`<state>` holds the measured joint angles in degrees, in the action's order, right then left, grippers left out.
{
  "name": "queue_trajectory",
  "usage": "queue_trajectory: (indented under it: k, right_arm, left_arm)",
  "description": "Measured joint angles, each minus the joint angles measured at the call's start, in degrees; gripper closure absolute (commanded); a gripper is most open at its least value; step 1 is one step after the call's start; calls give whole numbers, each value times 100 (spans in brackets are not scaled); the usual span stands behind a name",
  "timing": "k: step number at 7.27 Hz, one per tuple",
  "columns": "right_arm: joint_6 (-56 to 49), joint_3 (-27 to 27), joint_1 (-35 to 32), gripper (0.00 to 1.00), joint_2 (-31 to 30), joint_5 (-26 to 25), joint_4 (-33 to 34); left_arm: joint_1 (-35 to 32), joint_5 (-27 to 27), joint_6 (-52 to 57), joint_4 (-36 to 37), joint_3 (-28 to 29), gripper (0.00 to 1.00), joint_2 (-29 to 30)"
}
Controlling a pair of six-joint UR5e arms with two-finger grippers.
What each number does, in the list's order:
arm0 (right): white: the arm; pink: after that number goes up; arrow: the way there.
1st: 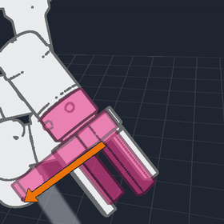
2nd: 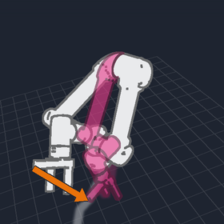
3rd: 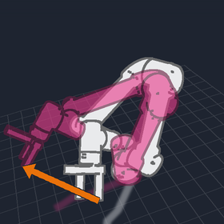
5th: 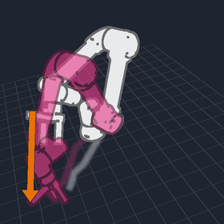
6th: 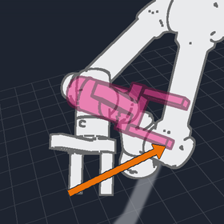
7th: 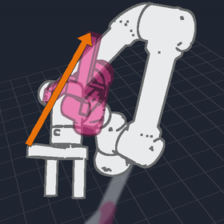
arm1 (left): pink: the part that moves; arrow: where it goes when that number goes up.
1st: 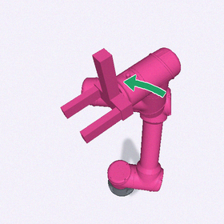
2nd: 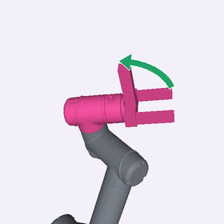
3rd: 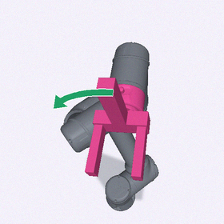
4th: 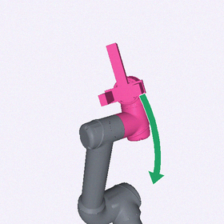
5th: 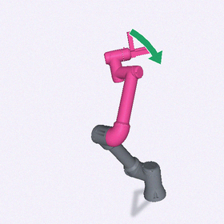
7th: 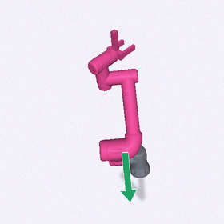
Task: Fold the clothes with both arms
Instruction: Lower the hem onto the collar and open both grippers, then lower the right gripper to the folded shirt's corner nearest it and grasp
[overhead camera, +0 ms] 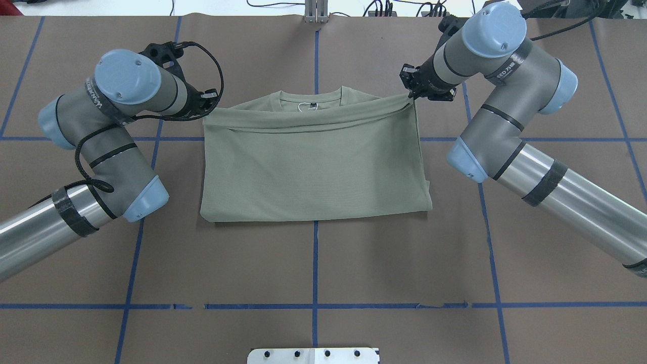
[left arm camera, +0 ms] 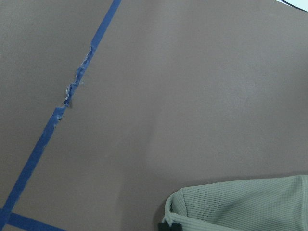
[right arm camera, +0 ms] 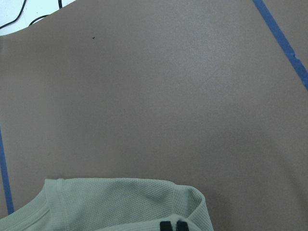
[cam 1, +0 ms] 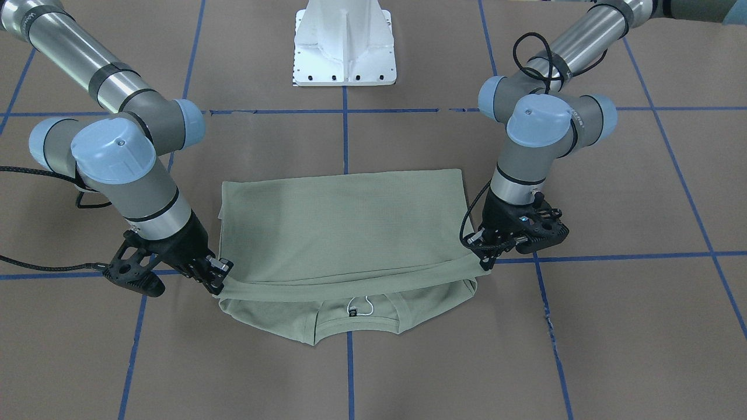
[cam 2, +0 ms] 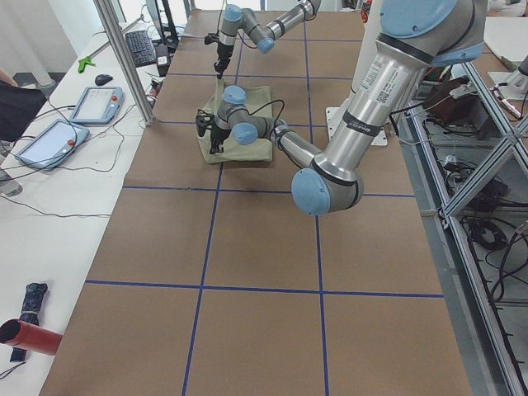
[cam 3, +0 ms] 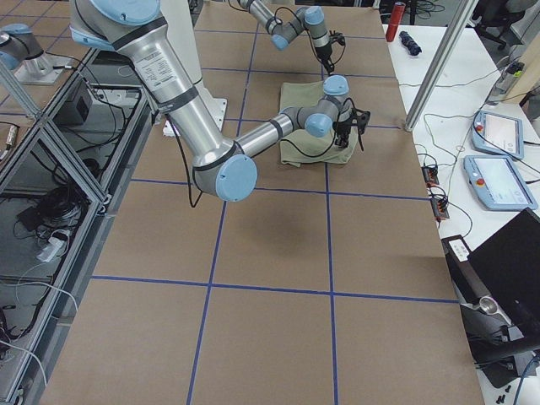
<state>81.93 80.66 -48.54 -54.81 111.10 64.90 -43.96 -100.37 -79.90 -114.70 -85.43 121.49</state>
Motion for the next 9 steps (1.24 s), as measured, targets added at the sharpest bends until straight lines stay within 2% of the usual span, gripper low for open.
queue_trajectory:
  k: [1,5,9]
  right_arm:
    - [-8,-2,55,0,1,-52,2]
    - [-223,150,193,0,-195,-70,-298]
    - [-238,1676,950,0,-1697,-106,-380]
  left_arm:
    - [1,0,20,-2,1,0,3]
    - [-4,-13,52,17,-28,0,7]
    - [-16,-35,45,74,-322,0,-62]
